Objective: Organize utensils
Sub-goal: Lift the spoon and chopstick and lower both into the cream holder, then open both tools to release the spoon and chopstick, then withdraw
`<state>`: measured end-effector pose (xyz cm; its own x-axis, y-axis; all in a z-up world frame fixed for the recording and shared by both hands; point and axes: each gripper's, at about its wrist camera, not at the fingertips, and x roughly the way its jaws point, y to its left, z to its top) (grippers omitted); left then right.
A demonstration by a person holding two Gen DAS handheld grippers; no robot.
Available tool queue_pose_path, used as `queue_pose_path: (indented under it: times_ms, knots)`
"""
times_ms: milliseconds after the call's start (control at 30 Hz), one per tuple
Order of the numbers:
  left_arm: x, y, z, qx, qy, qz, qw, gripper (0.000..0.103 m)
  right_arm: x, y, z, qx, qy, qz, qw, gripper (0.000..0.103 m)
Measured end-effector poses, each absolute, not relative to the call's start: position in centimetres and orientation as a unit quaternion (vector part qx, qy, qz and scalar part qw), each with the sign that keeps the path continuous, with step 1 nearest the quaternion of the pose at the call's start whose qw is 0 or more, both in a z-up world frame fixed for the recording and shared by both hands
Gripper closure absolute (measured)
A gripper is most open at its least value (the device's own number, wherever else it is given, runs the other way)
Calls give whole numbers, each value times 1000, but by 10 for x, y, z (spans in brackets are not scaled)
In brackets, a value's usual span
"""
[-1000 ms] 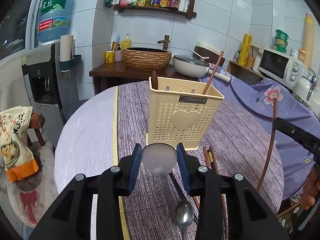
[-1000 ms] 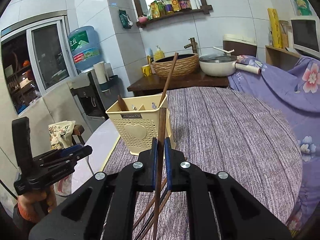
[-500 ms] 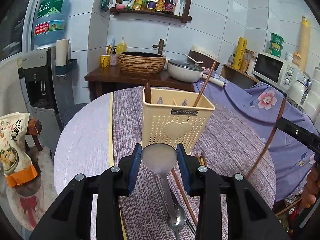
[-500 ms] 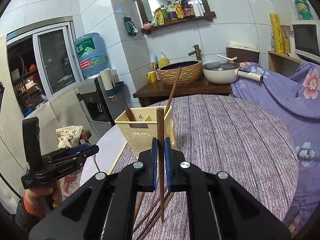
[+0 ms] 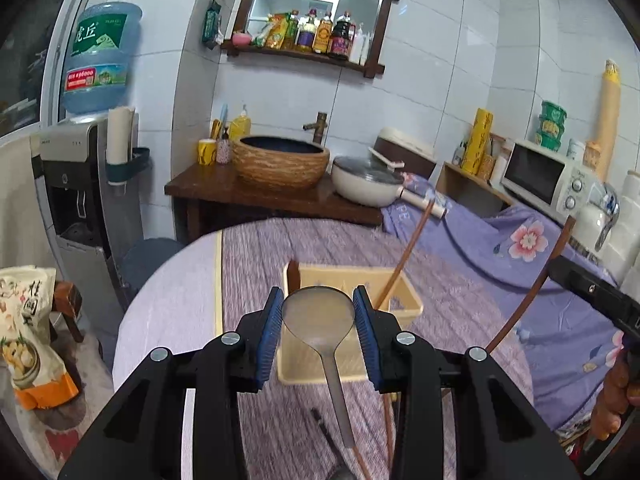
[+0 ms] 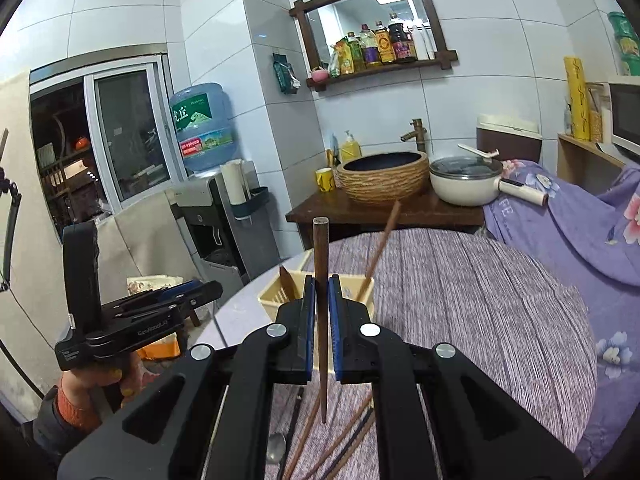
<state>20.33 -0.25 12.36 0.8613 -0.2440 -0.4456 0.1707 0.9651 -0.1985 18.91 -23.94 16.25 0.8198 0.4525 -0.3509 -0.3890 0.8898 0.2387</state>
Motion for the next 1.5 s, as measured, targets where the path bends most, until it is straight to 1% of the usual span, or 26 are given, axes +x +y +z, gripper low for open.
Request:
queue_pose_path:
  times_ms: [133,267,400,500,667,833,1133,1500]
  knots:
    - [224,-1,154,-96,219,-105,965,68,209,-237,200,89,180,223,954,96]
    - [247,-6,180,-98,186,-83,974,68,225,-235,236,92,141,207,964,96]
    - [271,-12,182,-96,168,-52,980,68,242,-228,254,87,114,185,972,96]
    - [285,-20,164,-81,175,-36,980,68,259,-220,246,78,117,167,976,96]
    - [297,-28,122,-56,208,-27,976,68,288,-212,199,81,170,156,970,96]
    - [301,-27,96,-49,234,-31,970,68,301,-212,163,88,206,151,963,96]
    - [300,-34,74,-32,255,-32,966,68,310,-217,135,106,238,146,954,96]
    - [298,-43,63,-13,263,-33,964,68,314,-222,122,109,245,137,954,95]
